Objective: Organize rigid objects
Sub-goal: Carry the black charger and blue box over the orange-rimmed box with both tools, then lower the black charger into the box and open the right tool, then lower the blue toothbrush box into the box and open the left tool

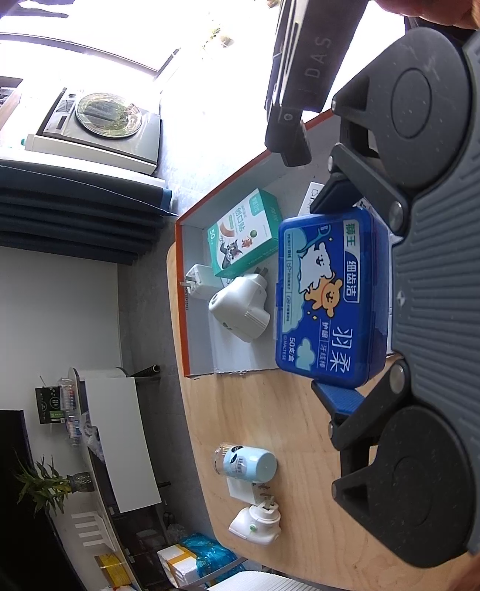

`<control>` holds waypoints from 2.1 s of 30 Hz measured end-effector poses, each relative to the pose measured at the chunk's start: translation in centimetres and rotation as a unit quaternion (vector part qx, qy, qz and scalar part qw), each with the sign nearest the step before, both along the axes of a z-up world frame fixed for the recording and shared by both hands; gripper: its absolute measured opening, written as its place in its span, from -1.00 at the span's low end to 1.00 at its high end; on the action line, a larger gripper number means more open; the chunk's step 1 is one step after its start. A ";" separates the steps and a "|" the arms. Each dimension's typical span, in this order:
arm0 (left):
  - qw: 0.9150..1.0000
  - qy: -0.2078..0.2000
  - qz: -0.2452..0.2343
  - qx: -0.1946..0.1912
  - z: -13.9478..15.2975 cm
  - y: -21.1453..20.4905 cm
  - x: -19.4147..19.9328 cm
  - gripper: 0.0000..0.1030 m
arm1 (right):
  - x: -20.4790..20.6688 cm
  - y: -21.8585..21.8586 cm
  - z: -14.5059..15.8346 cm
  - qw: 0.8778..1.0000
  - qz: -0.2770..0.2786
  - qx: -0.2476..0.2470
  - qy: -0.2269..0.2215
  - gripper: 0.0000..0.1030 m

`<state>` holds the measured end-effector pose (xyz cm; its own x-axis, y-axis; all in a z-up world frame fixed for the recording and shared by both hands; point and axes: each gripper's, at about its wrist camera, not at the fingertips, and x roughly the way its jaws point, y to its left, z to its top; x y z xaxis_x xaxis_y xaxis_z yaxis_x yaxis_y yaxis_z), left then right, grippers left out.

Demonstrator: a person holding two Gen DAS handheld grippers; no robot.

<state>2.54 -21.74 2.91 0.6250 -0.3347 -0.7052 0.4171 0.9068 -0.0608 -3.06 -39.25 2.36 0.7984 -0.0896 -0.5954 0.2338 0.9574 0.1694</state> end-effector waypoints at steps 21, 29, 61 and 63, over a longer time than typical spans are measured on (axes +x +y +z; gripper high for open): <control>1.000 0.006 -0.018 -0.002 -0.3 -2.1 1.5 0.82 | 3.3 -2.3 0.8 1.000 0.004 0.002 0.005 -0.16; 0.999 0.016 -0.030 -0.006 -0.8 -3.1 2.4 0.82 | 5.6 -2.7 0.9 1.000 0.020 0.005 0.013 -0.16; 0.997 0.033 -0.060 -0.024 -1.4 -5.8 4.2 0.82 | 5.2 -5.5 1.8 0.999 -0.028 -0.032 -0.002 0.34; 0.997 0.035 -0.063 -0.024 -1.4 -6.1 4.3 0.83 | 4.9 -5.5 1.8 0.999 -0.037 -0.033 -0.003 0.34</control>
<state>6.88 -27.86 1.47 0.5261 -0.4426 -0.7261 0.5211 0.8426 -0.1360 1.84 -44.78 4.18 0.7914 -0.1874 -0.5819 0.3030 0.9470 0.1071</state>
